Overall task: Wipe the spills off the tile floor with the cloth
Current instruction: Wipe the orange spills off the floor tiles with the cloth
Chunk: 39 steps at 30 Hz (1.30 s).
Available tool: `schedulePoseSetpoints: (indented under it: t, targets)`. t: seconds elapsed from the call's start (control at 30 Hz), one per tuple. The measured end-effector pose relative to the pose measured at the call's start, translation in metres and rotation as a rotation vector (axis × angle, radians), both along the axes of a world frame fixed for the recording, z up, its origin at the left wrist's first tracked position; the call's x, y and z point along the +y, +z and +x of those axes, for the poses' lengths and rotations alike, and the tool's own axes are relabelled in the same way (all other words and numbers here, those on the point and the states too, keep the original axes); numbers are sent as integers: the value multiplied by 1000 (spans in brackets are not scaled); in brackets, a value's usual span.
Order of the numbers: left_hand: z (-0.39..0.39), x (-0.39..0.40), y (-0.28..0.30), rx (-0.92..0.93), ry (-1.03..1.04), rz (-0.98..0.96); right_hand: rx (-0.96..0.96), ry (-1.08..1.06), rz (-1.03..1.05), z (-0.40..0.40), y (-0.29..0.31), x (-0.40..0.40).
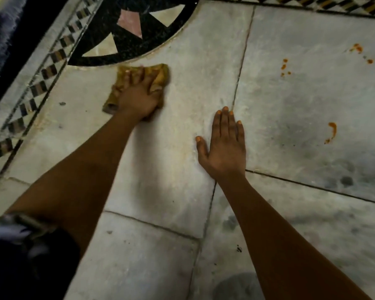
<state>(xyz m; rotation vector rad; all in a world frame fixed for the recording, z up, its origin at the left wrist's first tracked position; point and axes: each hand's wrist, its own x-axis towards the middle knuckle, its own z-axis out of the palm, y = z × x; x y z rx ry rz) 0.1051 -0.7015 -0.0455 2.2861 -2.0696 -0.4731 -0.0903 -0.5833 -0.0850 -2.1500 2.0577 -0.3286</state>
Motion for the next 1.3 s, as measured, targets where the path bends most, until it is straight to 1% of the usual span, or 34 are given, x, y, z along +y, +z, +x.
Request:
schedulePoseSetpoints:
  t: [0.07, 0.13, 0.2, 0.27, 0.33, 0.43, 0.5, 0.57, 0.6, 0.67, 0.77, 0.83, 0.9, 0.97, 1.03, 1.1, 1.2, 1.23, 1.3]
  targets:
    - [-37, 5, -7, -1, -103, -7, -5, -2, -5, 0, 0, 0]
    - [-57, 35, -15, -41, -241, -53, -7, 0, -8, 0, 1, 0]
    - [-45, 72, -14, -54, -366, -81, -4, 4, -4, 0, 2, 0]
    - [-7, 98, -13, -36, -439, -102, 10, 8, 2, 0, 2, 0]
    - [38, 104, -9, -47, -393, -103, 26, 13, 8, -2, 0, -1]
    - [82, 79, -5, -85, -178, -49, 34, 9, 8, -2, 0, 0]
    - [77, 48, -1, -68, -35, -3, 28, 9, -1, -1, 0, 0]
    - [49, 18, -1, -33, 31, 37, 24, 7, 0, 0, 0, 0]
    - [31, 8, -2, -31, 10, 36, 23, 7, 0, 0, 0, 0]
    - [-9, 5, -11, -61, -114, 8, 26, 8, -9, -1, 0, 0]
    - [-52, 41, -19, -95, -305, -59, 35, 7, -7, -1, -1, -1]
    - [-51, 75, -17, -78, -395, -113, 29, 11, -16, 0, -1, -1]
    - [-25, 101, -19, -57, -461, -152, 35, 17, -17, 0, -1, -1]
    - [14, 116, -21, -39, -415, -184, 44, 16, -20, -1, -2, -1]
    - [52, 114, -17, -58, -246, -159, 40, 12, -26, -1, -2, -1]
    - [77, 94, -13, -79, -64, -109, 28, 12, -34, -1, -3, 0]
    - [71, 47, -7, -82, 128, -103, 34, 12, -36, -2, -4, 0]
    - [61, 33, -6, -90, 148, -96, 39, 13, -35, -2, -4, 0]
    - [37, 19, -3, -112, 102, -66, 51, 19, -29, -1, -4, 0]
